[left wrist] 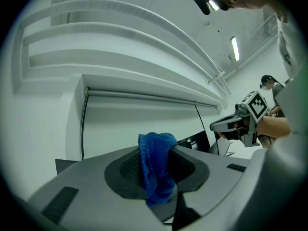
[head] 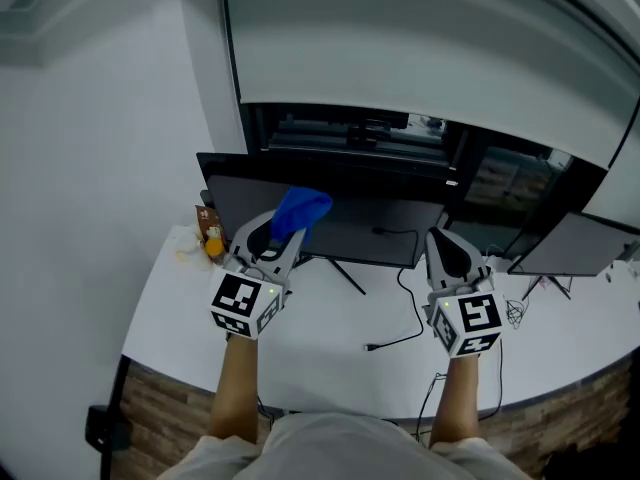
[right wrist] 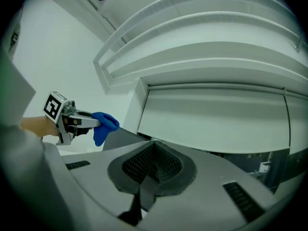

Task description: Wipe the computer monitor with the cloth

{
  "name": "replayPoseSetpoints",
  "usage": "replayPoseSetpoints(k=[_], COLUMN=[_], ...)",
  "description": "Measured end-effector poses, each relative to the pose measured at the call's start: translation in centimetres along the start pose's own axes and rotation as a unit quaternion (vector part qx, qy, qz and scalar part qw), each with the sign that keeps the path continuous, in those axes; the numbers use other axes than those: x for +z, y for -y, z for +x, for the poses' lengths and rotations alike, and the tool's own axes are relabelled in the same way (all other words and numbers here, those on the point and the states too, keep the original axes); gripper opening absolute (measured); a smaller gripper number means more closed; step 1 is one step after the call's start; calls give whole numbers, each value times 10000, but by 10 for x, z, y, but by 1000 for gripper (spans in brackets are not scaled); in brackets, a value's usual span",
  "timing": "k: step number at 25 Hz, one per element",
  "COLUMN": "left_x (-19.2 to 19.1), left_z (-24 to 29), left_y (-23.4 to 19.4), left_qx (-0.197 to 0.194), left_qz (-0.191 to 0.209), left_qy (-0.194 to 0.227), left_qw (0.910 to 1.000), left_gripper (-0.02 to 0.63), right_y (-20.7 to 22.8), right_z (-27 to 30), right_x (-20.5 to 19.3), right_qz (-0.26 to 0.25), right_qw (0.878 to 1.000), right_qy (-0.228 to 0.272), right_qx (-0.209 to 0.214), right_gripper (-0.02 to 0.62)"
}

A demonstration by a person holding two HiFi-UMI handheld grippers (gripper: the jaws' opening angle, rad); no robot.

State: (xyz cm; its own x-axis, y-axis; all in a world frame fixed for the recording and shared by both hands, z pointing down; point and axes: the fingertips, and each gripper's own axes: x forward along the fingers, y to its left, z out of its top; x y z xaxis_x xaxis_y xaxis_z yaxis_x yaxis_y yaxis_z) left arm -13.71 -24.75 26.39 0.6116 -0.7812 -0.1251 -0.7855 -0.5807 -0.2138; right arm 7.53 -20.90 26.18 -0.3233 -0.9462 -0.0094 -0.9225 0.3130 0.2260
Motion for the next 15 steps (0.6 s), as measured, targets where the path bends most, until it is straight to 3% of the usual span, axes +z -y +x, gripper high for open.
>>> replayPoseSetpoints(k=[5,15], left_x=[-12,-23], left_z=[-16,-23], left_y=[5,19], left_qx=[-35,-230], left_qz=[205,92], left_qy=[-96,-61], left_qw=[9997,9997], left_gripper=[127,127], right_y=[-21,-47], right_z=[2,6], right_x=[-8,-27], right_qz=[28,-242], right_qw=[9998,9986], right_qy=[-82,-337], right_qx=[169,317], right_gripper=[15,14])
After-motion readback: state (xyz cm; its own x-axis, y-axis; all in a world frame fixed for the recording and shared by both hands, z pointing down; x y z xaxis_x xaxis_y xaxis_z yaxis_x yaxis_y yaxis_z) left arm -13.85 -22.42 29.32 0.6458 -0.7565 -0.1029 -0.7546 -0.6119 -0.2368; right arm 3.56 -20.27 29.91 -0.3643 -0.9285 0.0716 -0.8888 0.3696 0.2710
